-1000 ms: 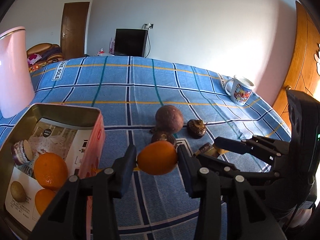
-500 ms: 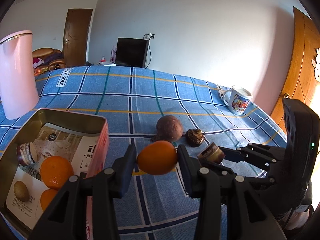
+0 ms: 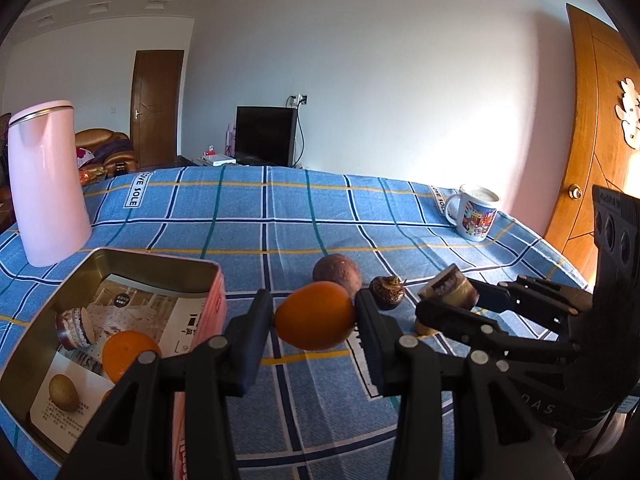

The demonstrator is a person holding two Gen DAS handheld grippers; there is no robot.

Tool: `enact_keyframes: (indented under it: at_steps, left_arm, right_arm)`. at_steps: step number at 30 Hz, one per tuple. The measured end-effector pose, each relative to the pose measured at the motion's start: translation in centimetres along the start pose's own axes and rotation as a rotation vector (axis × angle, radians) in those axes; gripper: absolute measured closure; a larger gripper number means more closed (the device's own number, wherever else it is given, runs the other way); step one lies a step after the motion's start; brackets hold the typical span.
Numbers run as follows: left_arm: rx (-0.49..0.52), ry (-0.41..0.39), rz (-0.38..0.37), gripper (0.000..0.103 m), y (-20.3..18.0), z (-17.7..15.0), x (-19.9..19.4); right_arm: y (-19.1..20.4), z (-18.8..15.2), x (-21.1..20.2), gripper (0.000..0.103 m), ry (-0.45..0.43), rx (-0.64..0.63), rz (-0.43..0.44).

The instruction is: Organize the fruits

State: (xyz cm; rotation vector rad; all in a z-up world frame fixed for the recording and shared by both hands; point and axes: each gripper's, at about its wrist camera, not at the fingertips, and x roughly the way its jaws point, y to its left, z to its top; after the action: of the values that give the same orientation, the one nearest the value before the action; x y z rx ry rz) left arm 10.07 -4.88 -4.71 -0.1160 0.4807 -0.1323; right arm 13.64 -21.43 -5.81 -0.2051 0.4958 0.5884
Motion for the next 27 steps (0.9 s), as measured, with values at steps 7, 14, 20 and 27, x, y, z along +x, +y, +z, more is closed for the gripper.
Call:
enact_keyframes:
  at_steps: [7, 14, 20, 27]
  left_arm:
    - [0.023, -0.040, 0.018, 0.059, -0.4, -0.1, -0.8]
    - [0.053, -0.082, 0.038, 0.059, -1.0, -0.2, -1.5]
    - [0.062, -0.115, 0.054, 0.059, -1.3, -0.4, -2.2]
    - [0.082, -0.158, 0.068, 0.059, -1.7, -0.5, -2.9]
  right_arm:
    - [0.1, 0.0, -0.7, 0.067, -0.059, -0.003, 0.008]
    - [0.2, -0.3, -1.7, 0.067, -0.113, 0.001, 0.009]
    - [0.1, -0.4, -2.6, 0.067, -0.164, 0.008, 0.009]
    - [0.2, -0.6, -3.5, 0.067, -0.210, 0.008, 0.001]
